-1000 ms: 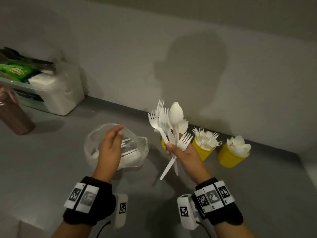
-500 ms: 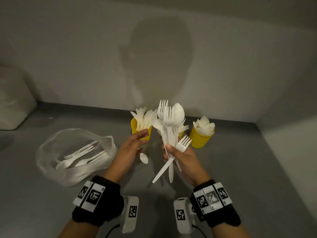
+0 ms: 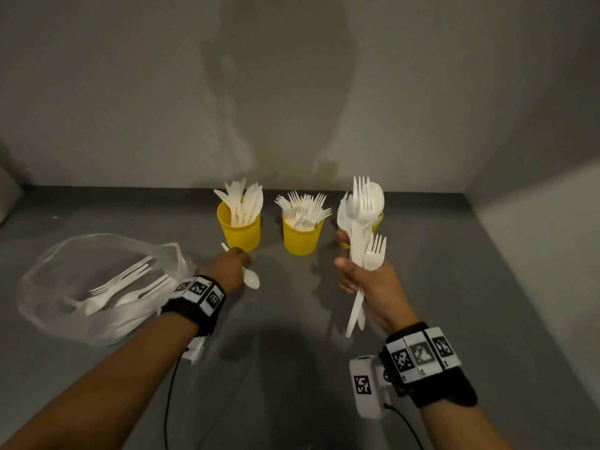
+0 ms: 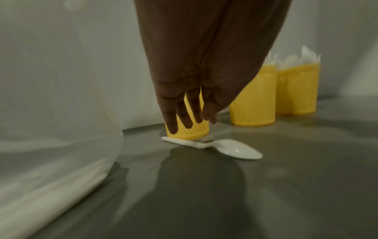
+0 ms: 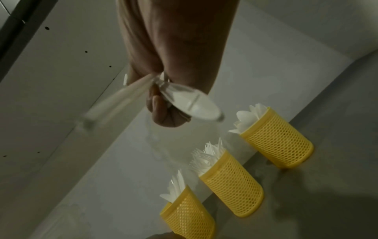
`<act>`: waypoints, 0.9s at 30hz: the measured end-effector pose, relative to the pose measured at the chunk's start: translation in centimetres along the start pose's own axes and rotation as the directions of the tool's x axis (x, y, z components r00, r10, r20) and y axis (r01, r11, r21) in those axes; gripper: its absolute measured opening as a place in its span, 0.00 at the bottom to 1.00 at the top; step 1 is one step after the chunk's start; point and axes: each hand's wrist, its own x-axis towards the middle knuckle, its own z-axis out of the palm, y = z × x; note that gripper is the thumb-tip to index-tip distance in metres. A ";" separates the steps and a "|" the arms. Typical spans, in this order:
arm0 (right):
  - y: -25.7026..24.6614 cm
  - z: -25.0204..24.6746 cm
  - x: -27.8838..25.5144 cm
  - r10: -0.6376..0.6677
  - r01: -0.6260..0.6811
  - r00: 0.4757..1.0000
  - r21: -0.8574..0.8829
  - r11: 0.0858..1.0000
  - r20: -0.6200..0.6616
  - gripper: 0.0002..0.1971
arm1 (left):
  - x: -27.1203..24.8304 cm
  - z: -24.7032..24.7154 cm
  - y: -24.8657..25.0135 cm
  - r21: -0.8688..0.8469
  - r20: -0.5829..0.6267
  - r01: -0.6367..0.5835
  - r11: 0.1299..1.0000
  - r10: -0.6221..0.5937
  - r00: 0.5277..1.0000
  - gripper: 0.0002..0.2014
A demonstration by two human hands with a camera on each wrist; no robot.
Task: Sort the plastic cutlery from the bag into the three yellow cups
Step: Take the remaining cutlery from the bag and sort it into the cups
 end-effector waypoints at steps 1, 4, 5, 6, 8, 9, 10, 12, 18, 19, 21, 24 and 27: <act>0.1 -0.3 0.1 -0.005 0.004 1.000 -0.008 1.000 -0.022 0.19 | 0.6 0.0 0.0 0.085 0.034 -0.015 0.996 0.013 0.999 0.20; 0.2 -1.0 0.5 0.008 -0.011 0.995 -0.028 1.000 -0.098 0.13 | 1.8 0.0 -0.2 0.269 0.125 -0.062 0.961 0.029 0.992 0.17; 0.2 -1.2 0.6 0.016 -0.020 0.994 -0.031 0.999 -0.111 0.10 | 2.0 0.1 -0.2 0.301 0.133 -0.069 0.951 0.029 0.991 0.15; 0.2 -1.5 0.7 0.020 -0.025 0.993 -0.037 0.999 -0.120 0.10 | 2.1 0.1 -0.3 0.320 0.132 -0.077 0.944 0.036 0.991 0.14; 0.1 -2.2 0.8 0.024 -0.033 0.987 -0.058 0.998 -0.156 0.12 | 2.1 0.4 -0.5 0.320 0.116 -0.068 0.945 0.032 0.993 0.12; 0.0 -2.6 0.9 0.021 -0.034 0.983 -0.066 0.997 -0.181 0.12 | 2.1 0.6 -0.5 0.317 0.111 -0.065 0.946 0.031 0.993 0.12; 0.0 -3.0 0.9 0.015 -0.031 0.980 -0.076 0.997 -0.201 0.11 | 2.0 0.7 -0.5 0.315 0.107 -0.068 0.947 0.036 0.994 0.11; 0.0 -3.7 1.0 -0.002 -0.022 0.973 -0.101 0.995 -0.232 0.11 | 1.7 0.8 -0.7 0.309 0.100 -0.075 0.948 0.046 0.994 0.10; 0.3 -5.5 1.0 -0.007 -0.044 0.952 -0.161 0.986 -0.304 0.11 | 0.3 0.5 1.5 0.021 0.114 -0.022 1.000 0.020 0.993 0.08; 0.3 -5.8 1.0 -0.010 -0.044 0.948 -0.164 0.986 -0.317 0.11 | 0.0 0.2 2.6 -0.102 0.071 -0.015 0.995 0.023 0.997 0.06; 0.1 -6.6 0.8 -0.014 -0.042 0.941 -0.156 0.987 -0.337 0.12 | -0.7 -0.5 5.4 -0.395 -0.002 -0.030 0.918 0.032 0.999 0.02; -0.6 -7.6 0.6 -0.025 -0.031 0.937 -0.155 0.987 -0.349 0.12 | -0.9 -2.0 10.7 -0.747 -0.036 -0.035 0.664 0.012 0.999 0.05; -1.4 -8.5 0.4 -0.043 -0.029 0.929 -0.189 0.982 -0.367 0.11 | 0.2 -4.0 15.7 -0.851 -0.109 -0.104 0.514 0.020 0.994 0.06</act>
